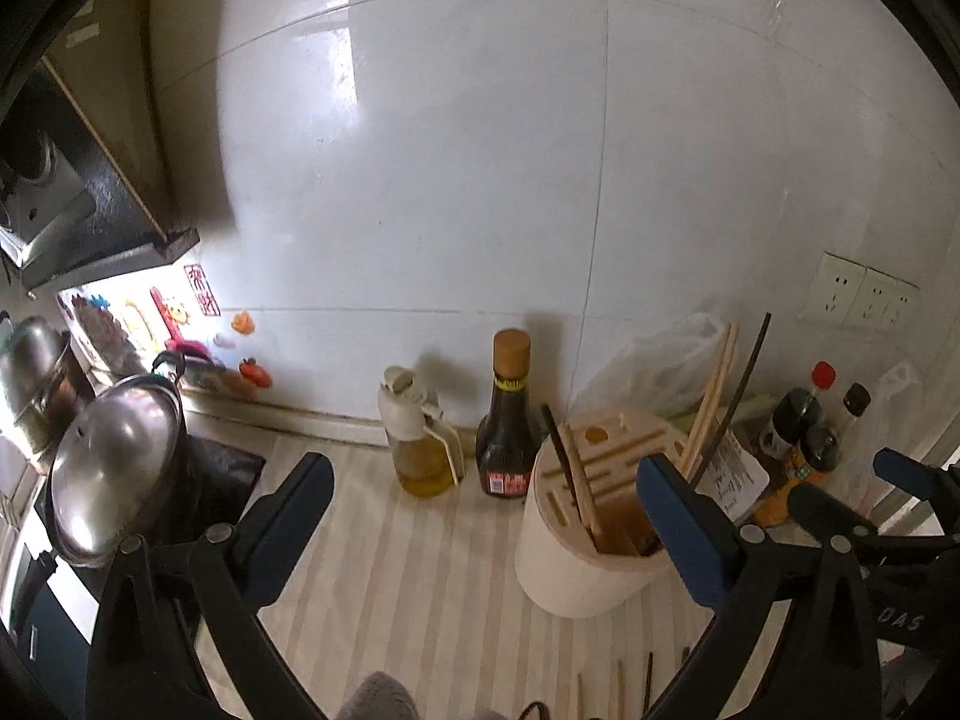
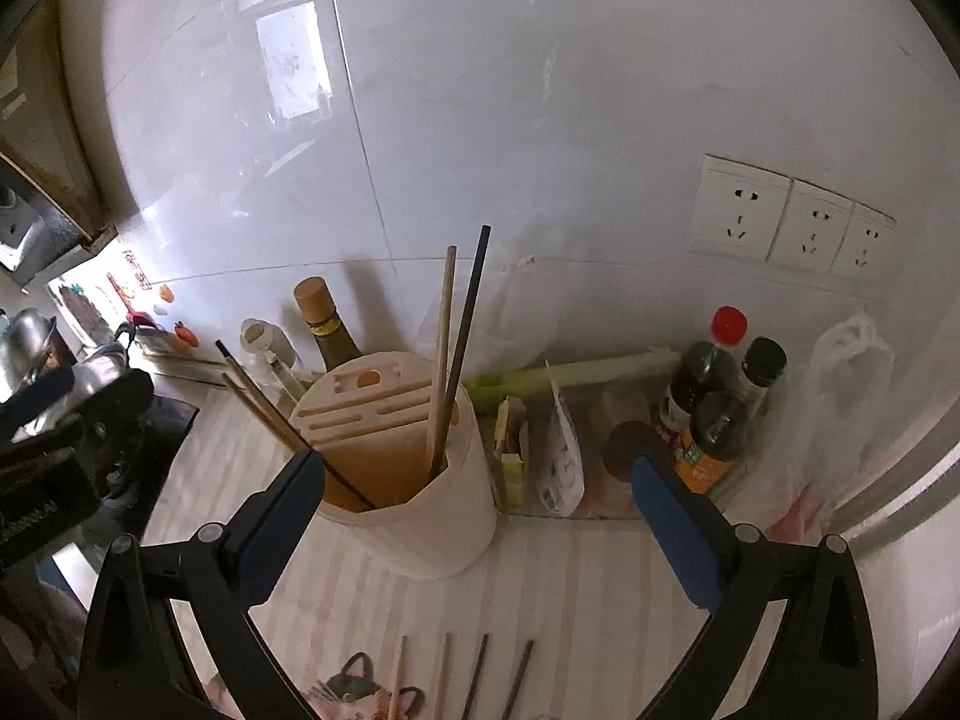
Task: Organize utensils
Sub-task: 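Move both open tools back to the chopstick row, then grasp a wooden chopstick with left tool while right tool grasps a dark chopstick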
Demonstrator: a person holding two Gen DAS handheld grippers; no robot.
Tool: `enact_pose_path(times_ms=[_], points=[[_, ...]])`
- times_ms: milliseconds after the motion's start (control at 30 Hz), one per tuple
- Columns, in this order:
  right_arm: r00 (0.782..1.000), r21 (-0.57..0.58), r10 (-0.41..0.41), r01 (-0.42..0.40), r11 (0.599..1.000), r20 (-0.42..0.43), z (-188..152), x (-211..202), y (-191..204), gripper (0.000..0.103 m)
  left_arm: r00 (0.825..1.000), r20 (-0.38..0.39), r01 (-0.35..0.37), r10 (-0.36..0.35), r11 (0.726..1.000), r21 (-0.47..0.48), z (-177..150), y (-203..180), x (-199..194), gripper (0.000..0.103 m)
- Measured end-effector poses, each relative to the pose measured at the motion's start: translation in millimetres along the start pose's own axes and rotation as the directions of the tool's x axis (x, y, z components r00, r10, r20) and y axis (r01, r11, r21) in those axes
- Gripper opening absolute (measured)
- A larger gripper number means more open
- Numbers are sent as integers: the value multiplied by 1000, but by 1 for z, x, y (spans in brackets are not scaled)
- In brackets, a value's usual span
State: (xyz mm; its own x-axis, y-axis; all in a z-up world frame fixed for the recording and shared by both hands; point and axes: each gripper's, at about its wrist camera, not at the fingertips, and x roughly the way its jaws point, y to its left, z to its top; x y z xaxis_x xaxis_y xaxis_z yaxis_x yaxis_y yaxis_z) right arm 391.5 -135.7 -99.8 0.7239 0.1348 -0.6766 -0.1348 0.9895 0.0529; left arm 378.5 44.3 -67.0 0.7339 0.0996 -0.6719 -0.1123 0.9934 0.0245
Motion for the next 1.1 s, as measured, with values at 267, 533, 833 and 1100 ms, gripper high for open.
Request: enact_pose_path(times_ms=[267, 533, 833, 1100], points=[[997, 101, 19, -11, 995, -72, -46, -6, -27, 103, 996, -80, -25, 27, 999, 20, -44, -3, 0, 103], [901, 199, 38, 54, 978, -431, -157, 83, -65, 68, 920, -391, 9, 21, 997, 75, -154, -30, 72, 100], [830, 315, 86, 111, 943, -551, -222, 136, -100, 60, 735, -673, 156, -85, 987, 45, -251, -77, 139, 56], [828, 305, 86, 106, 946, -554, -221, 136, -104, 60, 753, -657, 182, -51, 974, 133, -259, -101, 143, 6]])
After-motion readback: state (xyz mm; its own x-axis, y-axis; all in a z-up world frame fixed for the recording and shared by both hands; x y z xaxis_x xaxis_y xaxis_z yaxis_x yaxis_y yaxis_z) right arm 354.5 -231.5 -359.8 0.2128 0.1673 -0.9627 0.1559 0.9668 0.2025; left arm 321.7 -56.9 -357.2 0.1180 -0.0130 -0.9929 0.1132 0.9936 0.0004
